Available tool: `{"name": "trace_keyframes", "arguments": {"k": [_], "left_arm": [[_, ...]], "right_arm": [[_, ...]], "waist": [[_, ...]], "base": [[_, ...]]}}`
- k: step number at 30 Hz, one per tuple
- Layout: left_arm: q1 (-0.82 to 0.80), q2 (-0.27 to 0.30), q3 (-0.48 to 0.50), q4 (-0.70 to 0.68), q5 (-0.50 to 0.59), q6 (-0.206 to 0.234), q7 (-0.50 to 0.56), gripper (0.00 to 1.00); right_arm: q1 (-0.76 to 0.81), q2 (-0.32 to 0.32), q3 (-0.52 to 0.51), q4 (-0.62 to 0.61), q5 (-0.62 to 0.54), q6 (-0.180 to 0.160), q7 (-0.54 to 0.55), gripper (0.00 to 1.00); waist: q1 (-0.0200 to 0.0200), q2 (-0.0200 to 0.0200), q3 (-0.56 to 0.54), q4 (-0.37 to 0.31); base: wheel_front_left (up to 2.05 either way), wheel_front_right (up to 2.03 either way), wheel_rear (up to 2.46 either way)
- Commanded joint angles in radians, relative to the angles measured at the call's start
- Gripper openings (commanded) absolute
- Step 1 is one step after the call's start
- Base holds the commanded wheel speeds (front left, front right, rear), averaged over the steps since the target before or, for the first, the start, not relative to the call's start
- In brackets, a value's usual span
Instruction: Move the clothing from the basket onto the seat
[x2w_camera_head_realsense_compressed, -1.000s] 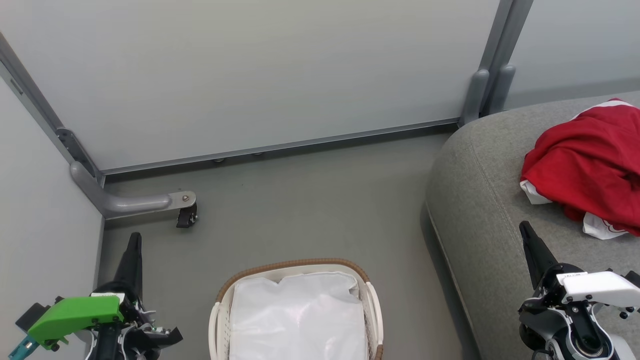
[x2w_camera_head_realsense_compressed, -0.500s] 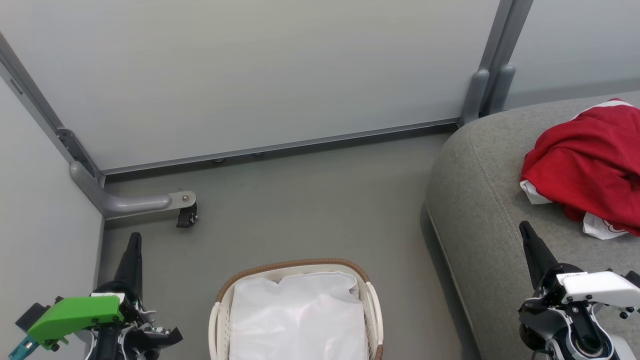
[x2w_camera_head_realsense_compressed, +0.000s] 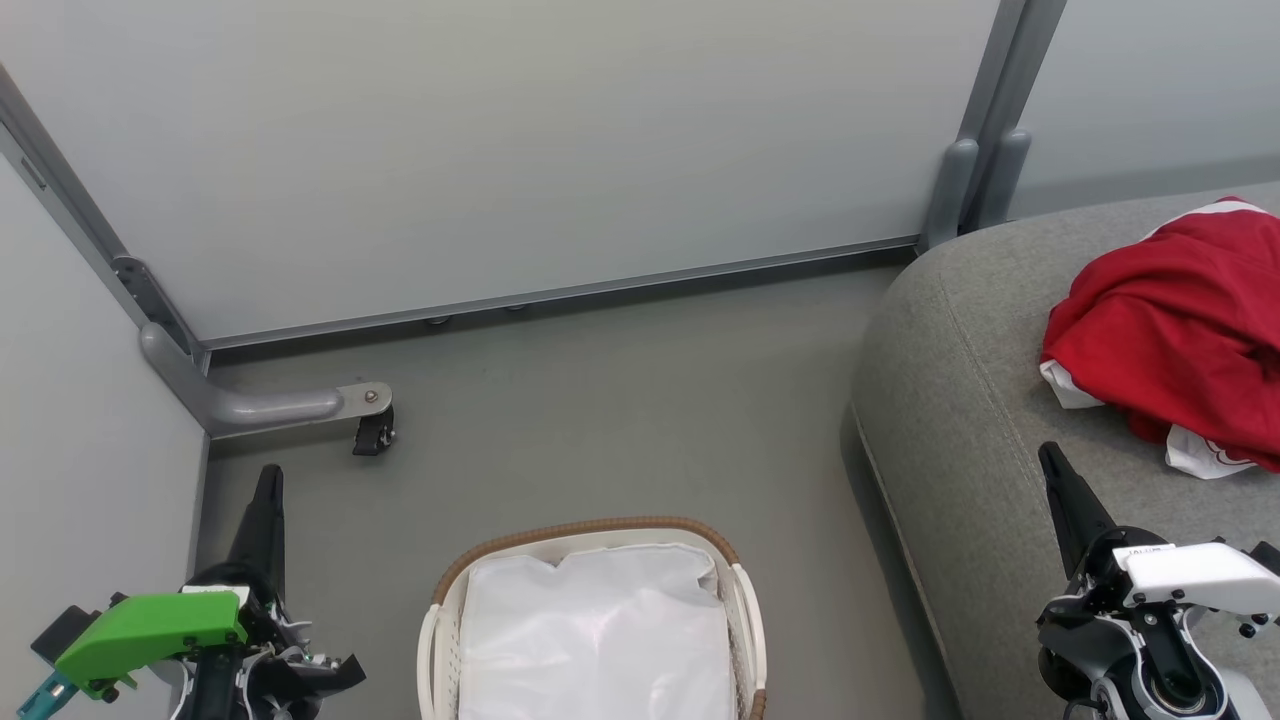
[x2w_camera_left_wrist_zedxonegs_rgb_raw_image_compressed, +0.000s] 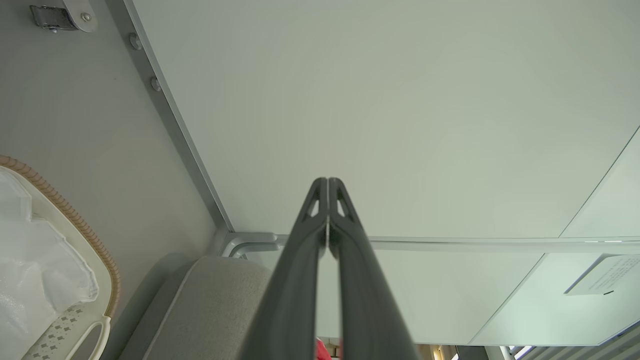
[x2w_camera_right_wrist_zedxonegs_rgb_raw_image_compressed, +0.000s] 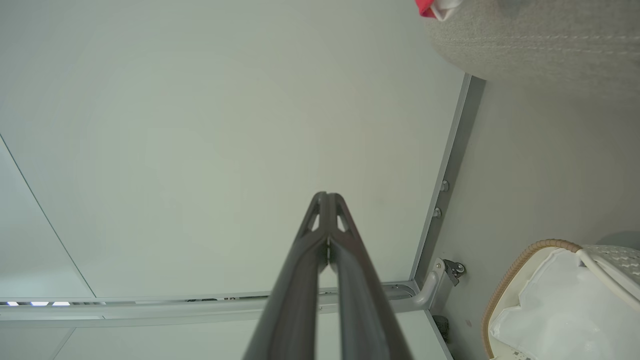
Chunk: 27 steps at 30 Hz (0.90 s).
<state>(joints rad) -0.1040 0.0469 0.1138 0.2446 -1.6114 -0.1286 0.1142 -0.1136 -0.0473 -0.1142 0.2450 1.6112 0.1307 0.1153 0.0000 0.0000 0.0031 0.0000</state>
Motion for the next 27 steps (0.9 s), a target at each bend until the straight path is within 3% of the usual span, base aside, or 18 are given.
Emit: {"name": "trace_keyframes", "arguments": {"k": [1,27], "left_arm": [[-0.01,0.006,0.002,-0.001,-0.003,-0.004,0.003,0.0],[-0.01,0.006,0.002,-0.001,-0.003,-0.004,0.003,0.0]], "right_arm": [[0.01,-0.006,-0.002,-0.003,0.003,0.0,0.001,0.0],[0.01,-0.006,-0.002,-0.003,0.004,0.0,0.001,0.0]], "waist": [[0.0,0.0,0.0,0.0],[0.0,0.0,0.0,0.0]], "base": [[0.0,0.0,0.0],[0.0,0.0,0.0]]}}
